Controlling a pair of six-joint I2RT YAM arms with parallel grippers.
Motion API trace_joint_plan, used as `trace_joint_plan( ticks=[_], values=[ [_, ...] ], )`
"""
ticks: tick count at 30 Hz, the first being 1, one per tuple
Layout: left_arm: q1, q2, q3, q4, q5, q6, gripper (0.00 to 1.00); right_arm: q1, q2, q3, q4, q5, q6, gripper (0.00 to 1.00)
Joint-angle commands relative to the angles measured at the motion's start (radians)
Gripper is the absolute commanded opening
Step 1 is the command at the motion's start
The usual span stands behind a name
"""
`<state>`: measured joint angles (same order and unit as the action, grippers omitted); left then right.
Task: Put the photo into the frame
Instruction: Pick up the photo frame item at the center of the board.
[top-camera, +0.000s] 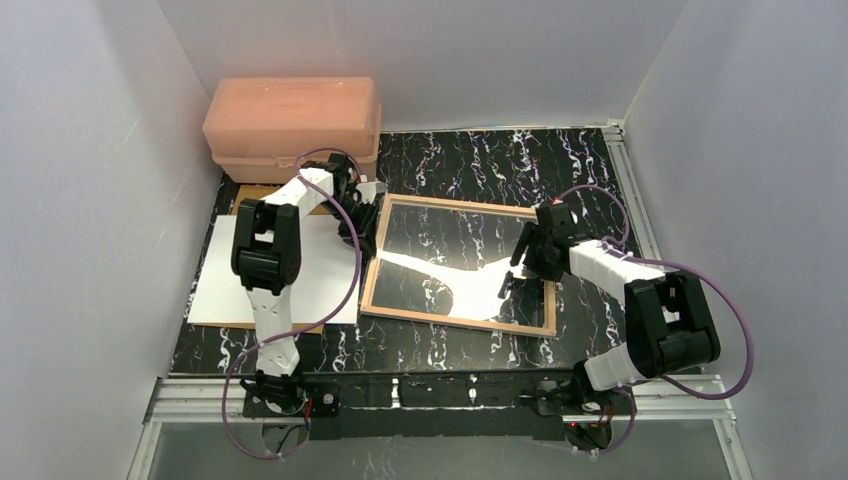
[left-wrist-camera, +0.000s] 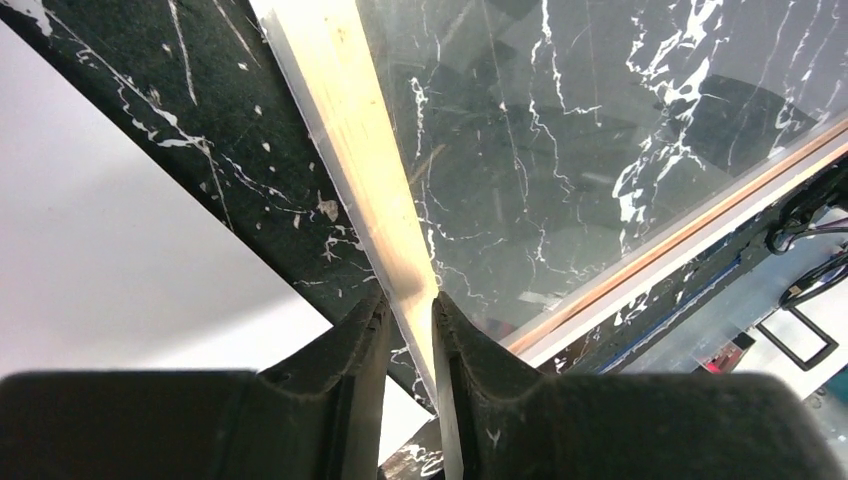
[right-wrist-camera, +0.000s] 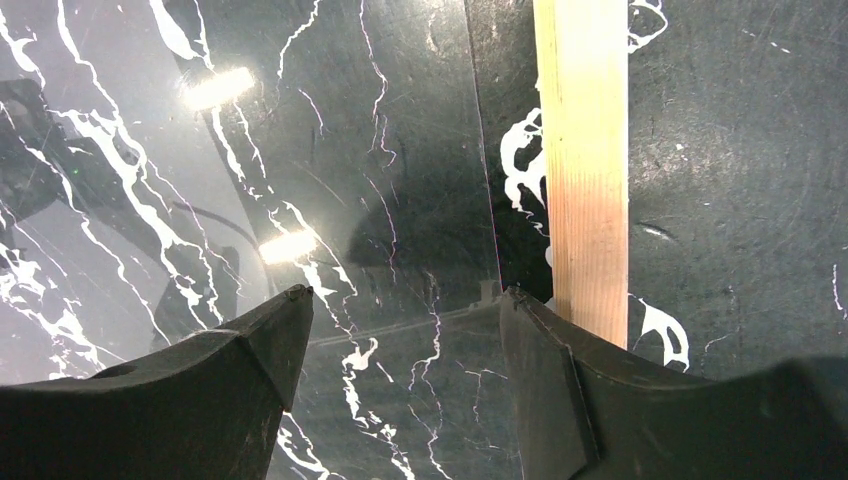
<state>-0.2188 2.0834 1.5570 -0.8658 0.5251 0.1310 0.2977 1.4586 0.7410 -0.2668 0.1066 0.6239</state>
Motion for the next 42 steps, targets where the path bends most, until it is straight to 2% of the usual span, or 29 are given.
trace_joint_plan(
  ticks=[1, 9, 15, 24, 30, 35, 38, 42],
  values=[
    [-0.008, -0.089, 0.015, -0.039, 0.089, -0.01, 0.2, 0.004, 0.038, -0.053, -0.006, -0.082, 0.033, 0.77],
    [-0.008, -0.125, 0.033, -0.06, 0.125, -0.025, 0.15, 0.004, 0.036, -0.061, -0.003, -0.088, 0.03, 0.77],
    [-0.007, -0.145, 0.05, -0.068, 0.136, -0.066, 0.0, 0.002, 0.033, -0.061, 0.0, -0.094, 0.027, 0.77],
    [-0.006, -0.18, 0.116, -0.105, 0.181, -0.125, 0.0, -0.01, -0.023, 0.028, -0.045, -0.118, -0.026, 0.8],
    [0.008, -0.221, 0.215, -0.138, 0.229, -0.254, 0.0, -0.005, -0.111, 0.086, 0.007, -0.202, -0.035, 0.83],
    [0.027, -0.244, 0.219, -0.118, 0.27, -0.345, 0.0, 0.113, -0.237, 0.096, 0.049, -0.12, -0.112, 0.9],
    [0.047, -0.235, 0.195, -0.113, 0.278, -0.368, 0.0, 0.213, -0.298, 0.105, 0.028, -0.049, -0.178, 0.91],
    [0.09, -0.218, 0.162, -0.09, 0.313, -0.393, 0.0, 0.31, -0.353, 0.131, -0.012, -0.043, -0.216, 0.91]
  ],
)
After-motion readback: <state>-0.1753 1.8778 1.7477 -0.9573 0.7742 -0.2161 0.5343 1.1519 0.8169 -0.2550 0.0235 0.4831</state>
